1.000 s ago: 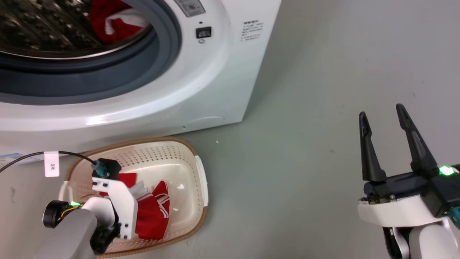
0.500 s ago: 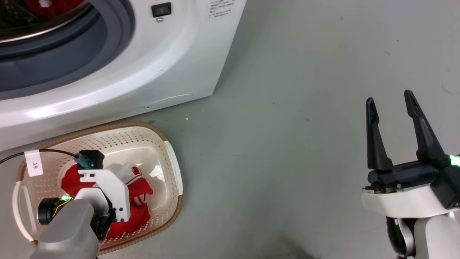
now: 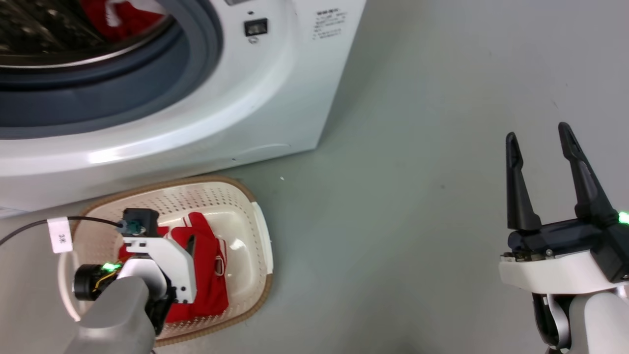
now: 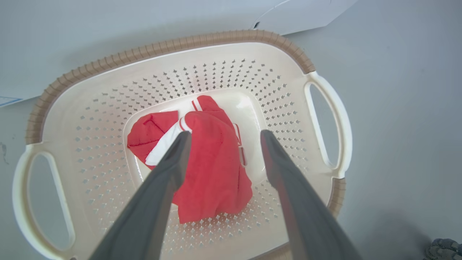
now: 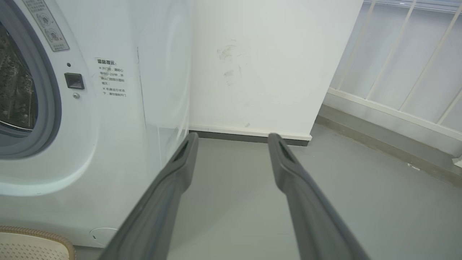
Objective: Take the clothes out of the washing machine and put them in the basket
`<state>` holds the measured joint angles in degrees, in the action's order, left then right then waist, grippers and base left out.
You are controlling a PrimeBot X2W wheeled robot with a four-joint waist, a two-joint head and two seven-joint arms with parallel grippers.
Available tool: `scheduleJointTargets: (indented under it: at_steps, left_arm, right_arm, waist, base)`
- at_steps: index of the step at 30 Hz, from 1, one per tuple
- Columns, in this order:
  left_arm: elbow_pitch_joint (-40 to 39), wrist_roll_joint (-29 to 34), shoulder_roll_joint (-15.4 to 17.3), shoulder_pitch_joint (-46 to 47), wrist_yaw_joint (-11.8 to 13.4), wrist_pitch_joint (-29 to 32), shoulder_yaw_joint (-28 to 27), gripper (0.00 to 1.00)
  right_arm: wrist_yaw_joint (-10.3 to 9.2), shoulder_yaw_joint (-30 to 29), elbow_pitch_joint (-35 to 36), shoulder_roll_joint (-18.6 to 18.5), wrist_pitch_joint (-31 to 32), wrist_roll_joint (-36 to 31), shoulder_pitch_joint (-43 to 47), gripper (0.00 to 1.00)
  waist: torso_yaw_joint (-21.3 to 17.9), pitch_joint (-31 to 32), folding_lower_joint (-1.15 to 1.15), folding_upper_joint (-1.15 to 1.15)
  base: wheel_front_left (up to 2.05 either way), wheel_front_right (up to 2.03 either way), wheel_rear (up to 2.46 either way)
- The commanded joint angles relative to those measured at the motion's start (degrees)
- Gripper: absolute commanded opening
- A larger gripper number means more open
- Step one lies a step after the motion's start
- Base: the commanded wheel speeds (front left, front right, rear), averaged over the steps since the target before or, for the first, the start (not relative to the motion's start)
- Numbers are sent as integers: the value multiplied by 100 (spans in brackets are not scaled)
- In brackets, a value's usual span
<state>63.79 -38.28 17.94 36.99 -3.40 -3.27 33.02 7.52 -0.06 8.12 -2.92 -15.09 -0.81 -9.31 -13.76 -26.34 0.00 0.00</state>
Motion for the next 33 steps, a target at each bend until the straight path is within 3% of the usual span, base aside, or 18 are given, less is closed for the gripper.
scheduleJointTargets:
  at_steps: [1,10,17,27,33]
  left_arm:
    - [14,40,-71,71,-30,-199,24,100]
    - [-377,77,-195,-274,36,-1159,-106,100]
    - [-1817,389,22,-814,417,-1196,-595,100]
    - [-3698,776,347,-1554,858,-1194,-1277,100]
    - [-4447,862,917,-1089,999,-636,-1450,100]
  right_arm:
    - [-6,-57,-20,8,-11,-50,65,100]
    - [-6,-261,-100,8,-11,-148,355,100]
    - [-6,-288,-89,8,-11,-149,516,100]
    - [-6,-190,-20,9,-10,-13,580,100]
    - [-6,-148,48,9,-10,128,442,100]
  waist:
    - [208,268,0,0]
    - [583,995,0,0]
    - [658,1266,0,0]
    - [346,1188,0,0]
    - [23,753,0,0]
  base:
    - [0,0,0]
    - [0,0,0]
    - [0,0,0]
    - [0,0,0]
    - [0,0,0]
